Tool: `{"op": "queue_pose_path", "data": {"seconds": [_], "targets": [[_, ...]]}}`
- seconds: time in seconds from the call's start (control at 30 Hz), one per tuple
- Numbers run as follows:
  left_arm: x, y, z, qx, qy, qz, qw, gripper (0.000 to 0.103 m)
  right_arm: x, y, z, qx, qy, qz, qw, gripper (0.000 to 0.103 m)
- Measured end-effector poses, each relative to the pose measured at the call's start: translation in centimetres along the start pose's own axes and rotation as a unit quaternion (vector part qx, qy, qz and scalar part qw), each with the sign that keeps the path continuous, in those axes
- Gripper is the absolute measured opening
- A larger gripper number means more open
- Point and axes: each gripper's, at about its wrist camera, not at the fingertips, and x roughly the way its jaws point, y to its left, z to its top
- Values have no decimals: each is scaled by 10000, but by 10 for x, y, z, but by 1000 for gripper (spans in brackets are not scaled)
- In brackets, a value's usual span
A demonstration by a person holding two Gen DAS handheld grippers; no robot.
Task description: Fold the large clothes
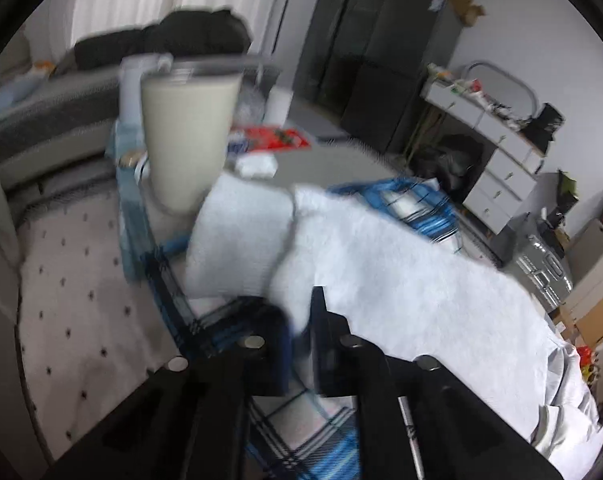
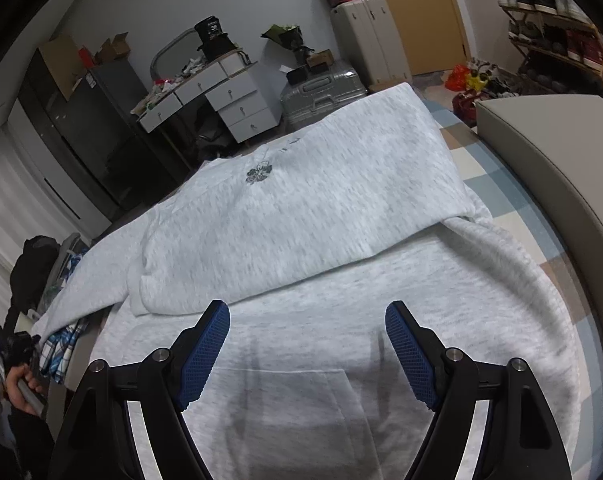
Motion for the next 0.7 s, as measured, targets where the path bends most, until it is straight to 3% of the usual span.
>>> {"op": "queue_pose_path", "data": {"seconds": [0.13, 0.2, 0.33, 0.43, 0.5, 0.57, 0.63, 0.7], "targets": [[-30, -15, 5, 523, -611, -82, 9967, 2, 0, -1, -1, 3, -7, 27, 10000, 81], [-30, -27, 9, 769, -730, -74, 9943, 2, 3, -2, -1, 32, 5, 29, 10000, 81], [-36, -54, 16, 1066, -816, -545, 9895, 1, 7, -2, -2, 96, 50, 47, 9999, 81], [-61, -102, 16, 1516, -1044, -1177, 9758, 1, 2, -3, -4, 94, -1, 42, 9999, 81], [-78, -141, 10, 1800, -1136, -1705, 9621, 1, -2, -6, -3, 152, -39, 54, 9999, 81], [-97, -185, 0, 2075, -1159, -2347, 9426, 1, -9, -12, -2, 208, -97, 7, 9997, 81], [-120, -233, -19, 2373, -1063, -3061, 9158, 1, -19, -18, 0, 258, -181, -84, 9995, 81], [-145, -285, -50, 2759, -813, -3856, 8767, 1, -30, -25, 2, 313, -298, -177, 9989, 81]]}}
